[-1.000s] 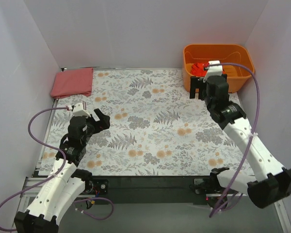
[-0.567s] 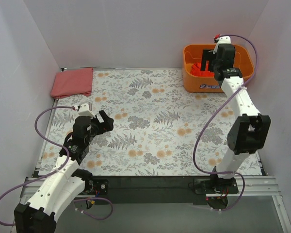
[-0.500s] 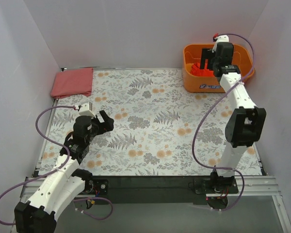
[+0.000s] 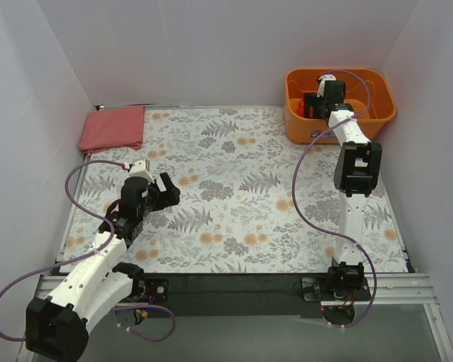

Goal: Fold and stack the t-shirts
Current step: Grab the tshirt from the pile

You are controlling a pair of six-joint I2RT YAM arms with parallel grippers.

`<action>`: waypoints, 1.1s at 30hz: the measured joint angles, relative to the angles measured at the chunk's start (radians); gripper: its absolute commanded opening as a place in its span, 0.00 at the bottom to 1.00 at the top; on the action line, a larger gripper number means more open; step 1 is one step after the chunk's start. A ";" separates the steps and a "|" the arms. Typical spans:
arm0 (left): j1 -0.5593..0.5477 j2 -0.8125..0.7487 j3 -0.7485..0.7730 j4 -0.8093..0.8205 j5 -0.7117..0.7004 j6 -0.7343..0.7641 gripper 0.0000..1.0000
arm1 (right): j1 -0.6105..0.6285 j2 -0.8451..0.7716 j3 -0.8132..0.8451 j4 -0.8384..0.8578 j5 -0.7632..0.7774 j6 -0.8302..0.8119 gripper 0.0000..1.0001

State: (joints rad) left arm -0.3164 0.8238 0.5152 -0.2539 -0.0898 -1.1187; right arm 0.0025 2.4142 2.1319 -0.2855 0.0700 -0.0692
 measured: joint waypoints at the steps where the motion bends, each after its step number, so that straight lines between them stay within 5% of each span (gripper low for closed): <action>1: 0.000 0.005 0.000 0.000 0.001 0.000 0.87 | -0.002 0.022 0.013 -0.003 -0.004 -0.003 0.91; 6: 0.000 0.007 0.000 0.000 0.002 0.000 0.87 | -0.014 0.079 0.048 -0.002 -0.029 -0.010 0.87; 9: 0.000 0.007 0.000 0.000 0.003 0.001 0.87 | -0.019 0.080 0.053 -0.003 -0.048 -0.011 0.75; 12: 0.000 0.007 0.000 0.000 0.005 0.003 0.87 | -0.022 0.083 0.053 -0.002 -0.063 -0.011 0.56; 15: 0.000 0.007 0.000 0.000 0.006 0.003 0.87 | -0.026 0.084 0.053 -0.002 -0.075 -0.013 0.26; 16: 0.000 0.006 0.000 0.000 0.008 0.003 0.87 | -0.027 0.085 0.053 -0.003 -0.079 -0.016 0.07; 17: 0.000 0.006 0.000 0.000 0.010 0.003 0.87 | -0.029 0.085 0.052 -0.003 -0.083 -0.022 0.01; 25: 0.000 0.006 0.000 0.000 0.014 0.004 0.87 | -0.031 0.061 0.017 0.003 -0.126 -0.014 0.01; 33: 0.000 -0.004 0.000 0.000 0.017 0.004 0.87 | -0.031 -0.154 -0.109 0.045 -0.193 0.011 0.01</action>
State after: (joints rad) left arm -0.3164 0.8200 0.5152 -0.2539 -0.0731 -1.1149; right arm -0.0284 2.2604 2.0224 -0.2405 -0.1234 -0.0586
